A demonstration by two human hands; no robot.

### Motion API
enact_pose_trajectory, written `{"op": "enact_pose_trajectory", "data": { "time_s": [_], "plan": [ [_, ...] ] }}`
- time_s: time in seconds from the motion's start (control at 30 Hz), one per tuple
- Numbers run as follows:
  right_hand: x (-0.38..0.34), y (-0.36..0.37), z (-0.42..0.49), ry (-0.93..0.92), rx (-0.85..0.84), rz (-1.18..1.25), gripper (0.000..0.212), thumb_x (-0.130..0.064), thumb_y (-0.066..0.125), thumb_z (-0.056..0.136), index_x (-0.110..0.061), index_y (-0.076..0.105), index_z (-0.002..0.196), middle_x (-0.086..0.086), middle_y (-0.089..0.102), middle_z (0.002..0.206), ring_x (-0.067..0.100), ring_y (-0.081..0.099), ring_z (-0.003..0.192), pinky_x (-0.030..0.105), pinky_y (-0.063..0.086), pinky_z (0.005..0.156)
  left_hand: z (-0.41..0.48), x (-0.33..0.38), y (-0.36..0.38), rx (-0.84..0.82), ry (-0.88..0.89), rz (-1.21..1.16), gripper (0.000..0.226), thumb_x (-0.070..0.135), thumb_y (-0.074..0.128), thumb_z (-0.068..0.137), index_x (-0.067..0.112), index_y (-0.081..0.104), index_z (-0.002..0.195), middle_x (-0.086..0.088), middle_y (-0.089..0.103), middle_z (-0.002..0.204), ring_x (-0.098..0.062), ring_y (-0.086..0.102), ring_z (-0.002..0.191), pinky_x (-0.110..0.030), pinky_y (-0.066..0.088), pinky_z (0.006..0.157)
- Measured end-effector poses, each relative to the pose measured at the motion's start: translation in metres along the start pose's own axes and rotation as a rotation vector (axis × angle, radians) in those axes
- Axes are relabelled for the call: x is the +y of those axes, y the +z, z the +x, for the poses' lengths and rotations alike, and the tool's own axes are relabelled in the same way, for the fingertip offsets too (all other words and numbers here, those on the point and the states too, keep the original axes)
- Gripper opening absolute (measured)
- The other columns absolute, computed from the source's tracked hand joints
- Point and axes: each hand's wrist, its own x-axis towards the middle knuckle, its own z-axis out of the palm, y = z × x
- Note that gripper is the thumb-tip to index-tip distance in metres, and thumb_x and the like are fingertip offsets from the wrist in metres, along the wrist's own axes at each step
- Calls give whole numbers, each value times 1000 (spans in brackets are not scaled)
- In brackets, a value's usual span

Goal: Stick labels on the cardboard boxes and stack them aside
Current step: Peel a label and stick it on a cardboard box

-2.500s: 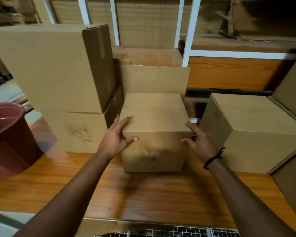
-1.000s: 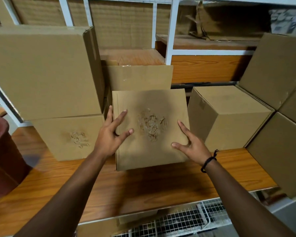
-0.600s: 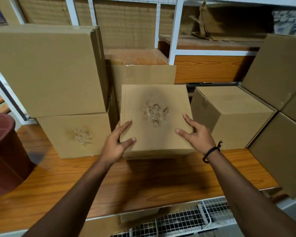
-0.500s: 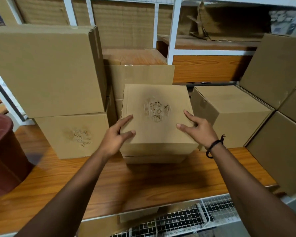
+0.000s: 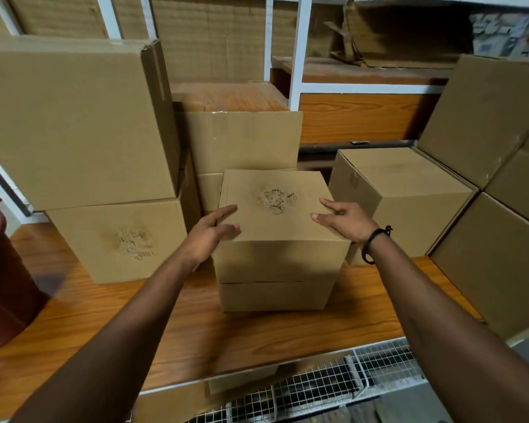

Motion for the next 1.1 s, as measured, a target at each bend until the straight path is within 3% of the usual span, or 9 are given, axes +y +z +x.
{"op": "enact_pose_trajectory", "data": {
  "time_s": [0.17,0.27,0.4,0.5,0.67,0.77,0.83,0.97,1.1],
  "plan": [
    [12,-2,-20,-95,-39,80,55,-53,45,93,-37,38,145,-5,33,154,17,29,142,35,26,111,-5,-6,-3,-6,53,-9,67,42,65,83,31,42,145,8,44,149,-4,53,123,-37,37,113],
    [38,3,-48,-275,155,4,61,-61,44,89,-58,16,143,-4,18,159,18,26,141,43,34,106,-25,-31,-1,163,284,128,83,61,60,78,44,23,150,16,33,154,-1,39,137,-29,39,109],
    [80,34,-64,-609,303,-433,69,-66,43,87,-56,9,146,13,-3,160,38,26,141,39,56,73,-48,-83,11,214,563,628,92,79,46,80,46,3,154,-18,-13,163,-32,29,135,-41,47,91],
    [104,45,-53,-679,264,-522,68,-59,51,87,-43,23,147,30,3,155,52,36,131,43,58,66,-49,-109,15,151,552,779,85,70,52,84,49,8,153,-27,-10,161,-37,43,125,-43,56,77],
    [102,61,-45,-590,274,-548,67,-59,44,89,-25,29,145,44,37,133,53,58,107,43,57,72,-34,-122,18,178,487,846,105,15,71,88,53,-5,151,-36,32,147,-45,63,103,-50,61,74],
    [97,61,-43,-569,292,-534,71,-54,49,84,-23,30,145,47,40,130,52,60,102,42,57,66,-34,-116,18,184,495,823,90,21,62,94,52,1,152,-34,36,146,-43,64,99,-49,61,73],
    [101,62,-44,-570,281,-536,73,-55,51,83,-23,30,145,47,41,129,51,61,100,41,58,65,-36,-118,18,181,490,835,95,18,64,92,54,-1,151,-35,32,148,-45,64,99,-49,61,69],
    [120,69,-48,-516,171,-539,81,-58,62,79,-41,20,147,42,29,140,43,66,89,39,60,55,-38,-129,17,161,482,847,89,26,64,89,50,5,152,-32,2,158,-46,63,105,-49,62,66],
    [126,76,-48,-495,159,-472,98,-32,76,79,-56,5,142,29,35,140,40,55,114,40,57,79,-34,-133,17,128,442,895,58,55,24,98,60,-5,147,-32,17,155,-43,62,108,-49,61,73]
  ]
}}
